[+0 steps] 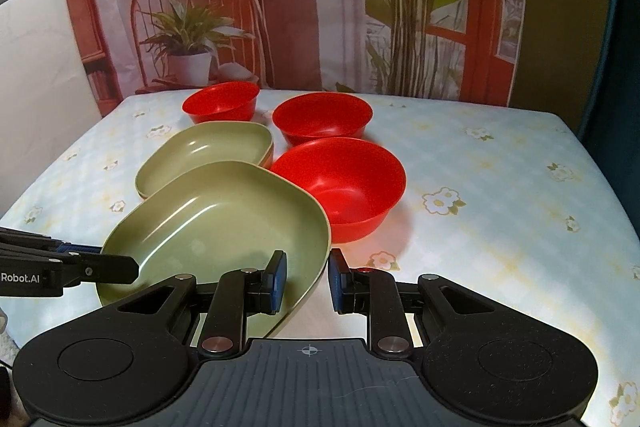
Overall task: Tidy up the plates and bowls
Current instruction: 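Carry the second green plate with the left tool onto the plate stack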
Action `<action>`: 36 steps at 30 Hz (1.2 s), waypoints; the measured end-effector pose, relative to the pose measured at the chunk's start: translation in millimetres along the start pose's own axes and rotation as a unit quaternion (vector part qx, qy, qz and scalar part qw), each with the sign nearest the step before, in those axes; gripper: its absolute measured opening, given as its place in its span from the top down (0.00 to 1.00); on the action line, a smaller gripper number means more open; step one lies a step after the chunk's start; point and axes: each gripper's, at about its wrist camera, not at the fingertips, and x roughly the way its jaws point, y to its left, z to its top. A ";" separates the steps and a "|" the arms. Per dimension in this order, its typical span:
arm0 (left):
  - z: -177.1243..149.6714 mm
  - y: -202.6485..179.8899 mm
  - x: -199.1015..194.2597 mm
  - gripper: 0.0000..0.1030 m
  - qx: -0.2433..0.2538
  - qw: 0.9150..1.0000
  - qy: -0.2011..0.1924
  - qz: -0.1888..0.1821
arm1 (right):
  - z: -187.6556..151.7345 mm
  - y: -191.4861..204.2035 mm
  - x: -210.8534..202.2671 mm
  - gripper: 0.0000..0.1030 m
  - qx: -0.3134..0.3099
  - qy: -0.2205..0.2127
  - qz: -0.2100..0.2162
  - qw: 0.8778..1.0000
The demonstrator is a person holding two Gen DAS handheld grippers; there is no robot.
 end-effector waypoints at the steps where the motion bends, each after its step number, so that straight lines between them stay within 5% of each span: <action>1: -0.1 0.2 -0.5 0.79 0.000 1.000 -0.001 0.001 | 1.0 0.3 0.5 0.79 -0.001 0.000 0.001 1.000; 21: 42.2 31.2 -6.6 0.79 -0.022 0.998 -0.038 0.040 | 82.6 37.2 43.5 0.79 -0.084 -0.025 0.037 0.995; 36: 76.4 62.4 20.3 0.79 -0.022 0.998 -0.009 0.064 | 120.4 57.9 109.9 0.81 -0.119 -0.011 0.048 0.992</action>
